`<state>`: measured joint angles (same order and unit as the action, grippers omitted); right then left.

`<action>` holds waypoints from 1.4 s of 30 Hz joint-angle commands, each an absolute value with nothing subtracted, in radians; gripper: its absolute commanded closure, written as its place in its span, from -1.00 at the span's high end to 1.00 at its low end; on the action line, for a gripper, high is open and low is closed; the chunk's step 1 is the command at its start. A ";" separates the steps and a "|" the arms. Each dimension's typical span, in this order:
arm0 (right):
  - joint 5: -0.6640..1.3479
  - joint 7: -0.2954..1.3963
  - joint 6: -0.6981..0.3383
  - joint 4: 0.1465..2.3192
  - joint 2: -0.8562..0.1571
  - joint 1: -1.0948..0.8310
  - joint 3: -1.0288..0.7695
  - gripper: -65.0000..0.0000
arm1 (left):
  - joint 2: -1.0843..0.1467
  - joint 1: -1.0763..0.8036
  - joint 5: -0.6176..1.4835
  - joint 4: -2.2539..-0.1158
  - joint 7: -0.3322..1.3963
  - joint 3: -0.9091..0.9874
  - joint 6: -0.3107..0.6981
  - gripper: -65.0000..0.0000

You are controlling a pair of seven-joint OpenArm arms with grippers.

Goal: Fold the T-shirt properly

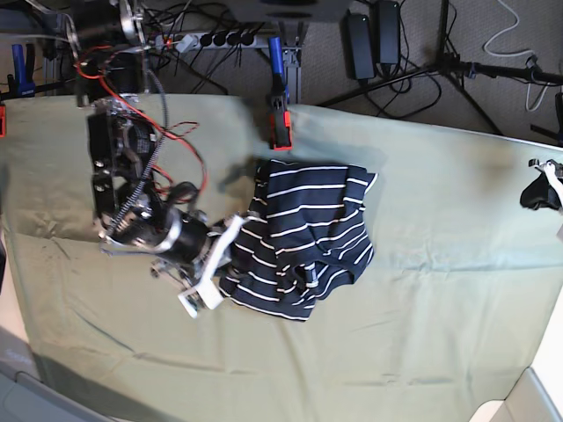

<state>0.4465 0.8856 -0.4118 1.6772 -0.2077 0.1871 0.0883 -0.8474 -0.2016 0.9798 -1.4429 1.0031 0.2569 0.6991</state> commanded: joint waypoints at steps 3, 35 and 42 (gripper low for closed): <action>0.535 0.865 -0.479 1.750 -0.271 0.126 0.000 -1.00 | -0.873 -0.250 0.994 -1.457 0.992 0.323 0.698 -1.00; 0.767 1.032 -0.478 1.972 -0.271 -0.926 -0.528 -1.00 | -0.614 -0.862 0.753 -1.458 0.908 0.588 0.698 -1.00; 0.765 1.021 -0.475 1.644 -0.236 -0.842 -0.528 -1.00 | -0.582 -0.842 0.528 -1.451 0.827 0.377 0.583 -1.00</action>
